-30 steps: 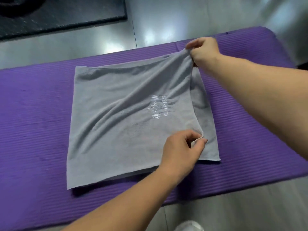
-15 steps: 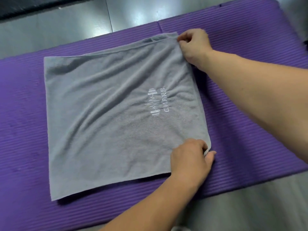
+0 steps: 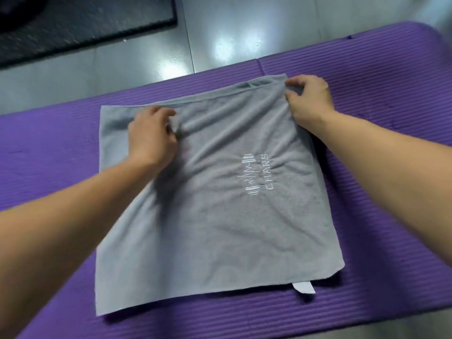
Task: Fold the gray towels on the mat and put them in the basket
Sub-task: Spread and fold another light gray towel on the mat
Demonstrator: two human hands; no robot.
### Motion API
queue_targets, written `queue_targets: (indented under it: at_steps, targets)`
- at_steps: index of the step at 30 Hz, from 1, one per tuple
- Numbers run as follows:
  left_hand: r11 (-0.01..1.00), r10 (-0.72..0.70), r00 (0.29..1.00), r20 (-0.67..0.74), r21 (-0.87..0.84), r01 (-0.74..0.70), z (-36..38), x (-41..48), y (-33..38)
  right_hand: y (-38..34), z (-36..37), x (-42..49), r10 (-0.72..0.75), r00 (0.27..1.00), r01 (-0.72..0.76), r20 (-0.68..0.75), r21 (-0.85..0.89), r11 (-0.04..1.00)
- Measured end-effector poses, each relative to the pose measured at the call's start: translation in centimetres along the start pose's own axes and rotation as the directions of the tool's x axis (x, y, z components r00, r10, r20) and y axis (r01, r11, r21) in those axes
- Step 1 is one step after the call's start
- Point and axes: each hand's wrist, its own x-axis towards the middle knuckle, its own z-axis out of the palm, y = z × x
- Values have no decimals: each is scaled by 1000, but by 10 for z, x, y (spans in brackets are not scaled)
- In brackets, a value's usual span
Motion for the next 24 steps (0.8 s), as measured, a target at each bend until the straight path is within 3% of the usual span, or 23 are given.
queue_targets:
  at_steps: [3,8,11,14,19,24]
  targets:
    - [977,-70,996,57,206,57,-23,33,-55,-6,3,2,-15,997,19,-78,48,999]
    - [928,-120,992,43,359,96,-43,48,-99,-26,8,12,-109,983,113,-150,17,993]
    - [933,-229,973,-31,279,228,-47,51,-112,-29,11,25,-39,986,53,-162,83,995]
    - [917,-358,933,-21,180,356,-47,58,-128,-25,17,30,29,989,-27,-142,19,999]
    - [916,-397,917,43,-48,399,-44,72,-131,-23,27,31,47,983,-56,-177,-43,998]
    - [891,-441,896,45,-97,444,-45,75,-126,-18,34,31,11,982,-34,-190,-120,992]
